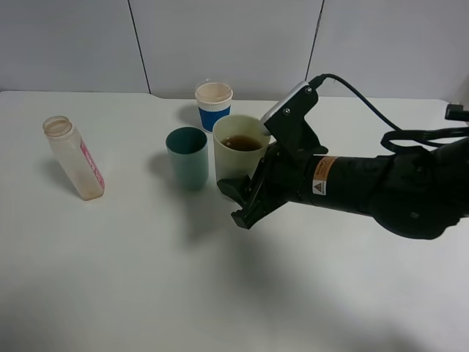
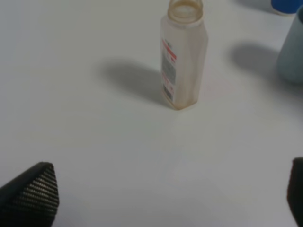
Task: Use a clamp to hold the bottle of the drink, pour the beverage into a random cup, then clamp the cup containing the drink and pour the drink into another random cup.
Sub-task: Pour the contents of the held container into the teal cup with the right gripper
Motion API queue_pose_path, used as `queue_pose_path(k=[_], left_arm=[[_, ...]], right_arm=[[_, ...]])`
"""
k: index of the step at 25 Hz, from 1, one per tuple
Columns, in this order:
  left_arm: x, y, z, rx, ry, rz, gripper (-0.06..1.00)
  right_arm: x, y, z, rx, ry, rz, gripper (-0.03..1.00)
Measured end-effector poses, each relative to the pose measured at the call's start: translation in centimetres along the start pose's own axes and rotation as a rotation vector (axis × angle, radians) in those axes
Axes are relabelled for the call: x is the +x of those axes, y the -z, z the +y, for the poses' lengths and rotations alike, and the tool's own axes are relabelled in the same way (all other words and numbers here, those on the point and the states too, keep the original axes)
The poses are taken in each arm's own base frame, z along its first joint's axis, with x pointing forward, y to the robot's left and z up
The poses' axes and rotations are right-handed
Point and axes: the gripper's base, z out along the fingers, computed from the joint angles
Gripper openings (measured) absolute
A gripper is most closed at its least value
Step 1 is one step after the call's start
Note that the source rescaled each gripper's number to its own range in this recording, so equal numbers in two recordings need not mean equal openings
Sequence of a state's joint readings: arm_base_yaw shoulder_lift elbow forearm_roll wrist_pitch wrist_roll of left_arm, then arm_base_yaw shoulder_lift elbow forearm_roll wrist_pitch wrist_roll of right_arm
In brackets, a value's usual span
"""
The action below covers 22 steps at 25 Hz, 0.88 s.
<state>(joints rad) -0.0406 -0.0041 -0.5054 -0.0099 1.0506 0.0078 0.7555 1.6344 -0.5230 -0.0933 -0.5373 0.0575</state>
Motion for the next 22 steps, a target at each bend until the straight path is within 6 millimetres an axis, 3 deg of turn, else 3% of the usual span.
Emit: queue_pose_path(k=[7, 16, 22], left_arm=[[0.0, 0.0, 0.0, 0.000, 0.000, 0.000, 0.93], [0.0, 0.0, 0.0, 0.000, 0.000, 0.000, 0.93], [0.0, 0.0, 0.0, 0.000, 0.000, 0.000, 0.93]], right_arm=[[-2.8, -1.1, -0.3, -0.037, 0.032, -0.029, 0.00], [-5.4, -1.9, -3.4, -0.024, -0.026, 0.058, 0.00], [-6.5, -2.1, -4.7, 0.046, 0.092, 0.149, 0.00]])
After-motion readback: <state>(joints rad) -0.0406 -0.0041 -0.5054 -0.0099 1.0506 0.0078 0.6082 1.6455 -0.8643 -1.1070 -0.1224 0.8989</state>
